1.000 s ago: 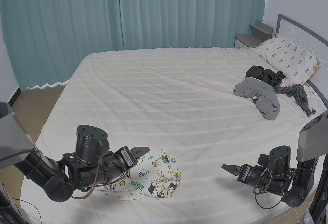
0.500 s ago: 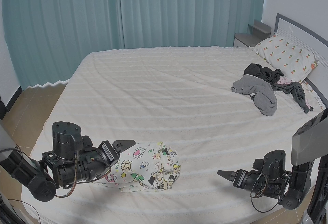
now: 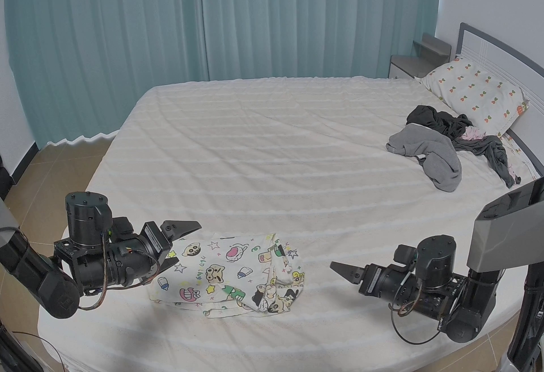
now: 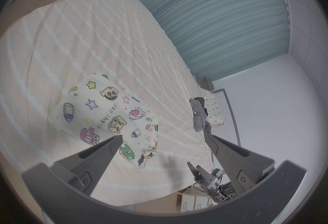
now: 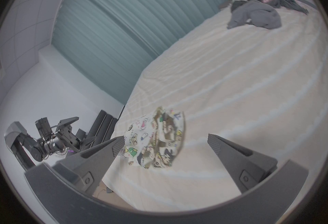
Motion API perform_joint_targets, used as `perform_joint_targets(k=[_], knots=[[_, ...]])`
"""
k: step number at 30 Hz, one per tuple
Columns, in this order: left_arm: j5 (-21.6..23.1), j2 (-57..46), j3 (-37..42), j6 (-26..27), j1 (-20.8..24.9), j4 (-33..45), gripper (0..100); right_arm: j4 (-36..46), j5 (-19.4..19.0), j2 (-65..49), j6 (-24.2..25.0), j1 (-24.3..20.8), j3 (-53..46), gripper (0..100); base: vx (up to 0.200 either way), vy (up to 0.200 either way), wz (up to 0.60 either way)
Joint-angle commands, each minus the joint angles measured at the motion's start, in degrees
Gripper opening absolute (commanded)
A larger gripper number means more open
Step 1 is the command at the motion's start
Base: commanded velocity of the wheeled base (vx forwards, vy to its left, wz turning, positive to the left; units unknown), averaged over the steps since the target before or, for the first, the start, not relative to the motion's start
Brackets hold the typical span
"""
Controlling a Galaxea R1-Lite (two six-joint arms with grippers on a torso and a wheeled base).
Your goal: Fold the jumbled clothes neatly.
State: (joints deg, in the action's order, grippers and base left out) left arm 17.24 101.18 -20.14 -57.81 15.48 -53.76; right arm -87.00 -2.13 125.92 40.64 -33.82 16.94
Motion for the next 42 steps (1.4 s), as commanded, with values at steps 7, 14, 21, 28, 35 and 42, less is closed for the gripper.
perform_joint_targets(k=[7, 14, 21, 28, 35, 42], knots=[[1.22, 2.7, 0.98, 0.24, -1.77, -0.91, 100, 15.37, -0.24, 5.74, -1.97, -7.4, 16.98, 100, 0.0, 0.171, 0.0], [1.4, 5.61, 2.56, 0.24, -1.77, -6.01, 100, 20.03, -0.24, 7.5, -1.97, -9.86, 19.79, 100, 0.0, 0.0, 0.0], [1.13, 8.42, 3.7, 0.42, -1.77, -10.58, 100, 21.53, 0.02, 7.33, -2.06, -9.78, 18.21, 100, 0.0, 0.0, 0.0], [1.13, 8.86, 3.97, 0.42, -1.77, -11.28, 100, 21.44, 0.11, 5.39, -2.15, -8.55, 14.26, 100, 0.0, 0.0, 0.0], [1.13, 9.74, 3.97, 0.42, -1.77, -11.63, 100, 20.91, -0.42, 6.36, -2.32, -8.46, 13.2, 100, 0.0, 0.0, 0.0], [1.13, 10.09, 3.88, 0.5, -1.77, -11.63, 100, 22.05, -2.79, 9.17, -3.03, -8.55, 17.77, 100, 0.0, 0.0, 0.0]])
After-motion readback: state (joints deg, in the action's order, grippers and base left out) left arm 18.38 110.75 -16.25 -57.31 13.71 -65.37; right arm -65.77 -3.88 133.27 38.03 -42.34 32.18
